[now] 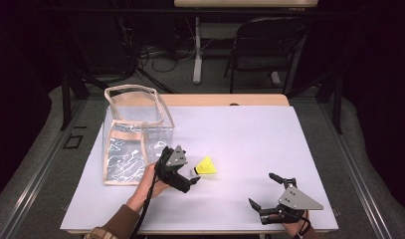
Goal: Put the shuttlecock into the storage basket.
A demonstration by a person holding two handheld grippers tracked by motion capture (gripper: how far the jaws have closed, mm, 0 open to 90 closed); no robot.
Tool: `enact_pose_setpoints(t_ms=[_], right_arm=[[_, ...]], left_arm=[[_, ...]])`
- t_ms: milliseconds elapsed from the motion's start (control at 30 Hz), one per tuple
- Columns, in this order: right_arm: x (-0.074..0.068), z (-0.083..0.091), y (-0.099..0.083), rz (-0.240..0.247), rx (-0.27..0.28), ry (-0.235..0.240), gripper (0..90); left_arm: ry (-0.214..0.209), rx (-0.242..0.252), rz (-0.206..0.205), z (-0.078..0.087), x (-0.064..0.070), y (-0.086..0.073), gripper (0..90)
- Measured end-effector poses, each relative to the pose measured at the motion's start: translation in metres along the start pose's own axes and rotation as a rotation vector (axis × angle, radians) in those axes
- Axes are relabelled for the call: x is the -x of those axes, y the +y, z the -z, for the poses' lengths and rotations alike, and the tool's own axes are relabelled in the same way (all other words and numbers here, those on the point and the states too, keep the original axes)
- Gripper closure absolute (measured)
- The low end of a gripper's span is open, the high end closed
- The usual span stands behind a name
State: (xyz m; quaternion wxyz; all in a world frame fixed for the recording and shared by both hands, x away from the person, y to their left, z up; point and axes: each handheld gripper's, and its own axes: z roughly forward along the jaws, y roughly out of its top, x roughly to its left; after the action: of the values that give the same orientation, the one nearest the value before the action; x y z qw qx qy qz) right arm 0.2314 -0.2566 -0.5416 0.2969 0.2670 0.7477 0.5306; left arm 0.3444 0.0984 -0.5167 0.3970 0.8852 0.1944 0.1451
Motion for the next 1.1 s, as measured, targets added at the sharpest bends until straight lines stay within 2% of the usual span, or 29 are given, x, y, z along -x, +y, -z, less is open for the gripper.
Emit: enact_pose_setpoints(t_ms=[367,467,800,867,967,1100], right_arm=[[0.000,-0.001,0.000,-0.006,0.000,0.002,0.0],[0.000,-0.001,0.000,-0.006,-0.001,0.002,0.0],[0.000,-0.001,0.000,-0.002,-0.003,0.002,0.0],[0.000,-0.001,0.000,-0.003,-0.004,0.002,0.0],[0.000,-0.001,-0.001,0.001,-0.004,0.001,0.0],[0.000,-0.001,-0.001,0.002,-0.006,0.002,0.0]], left_arm=[[0.019,-0.073,-0.026,-0.011,0.000,0.004,0.0],[0.022,-0.080,-0.028,-0.013,0.000,0.004,0.0],[0.003,-0.126,-0.042,-0.019,-0.001,0.007,0.4],[-0.005,-0.149,-0.050,-0.021,0.000,0.007,2.5],[-0.006,-0.153,-0.054,-0.023,0.000,0.007,6.7],[-0.006,-0.182,-0.052,-0.026,-0.001,0.007,15.6]])
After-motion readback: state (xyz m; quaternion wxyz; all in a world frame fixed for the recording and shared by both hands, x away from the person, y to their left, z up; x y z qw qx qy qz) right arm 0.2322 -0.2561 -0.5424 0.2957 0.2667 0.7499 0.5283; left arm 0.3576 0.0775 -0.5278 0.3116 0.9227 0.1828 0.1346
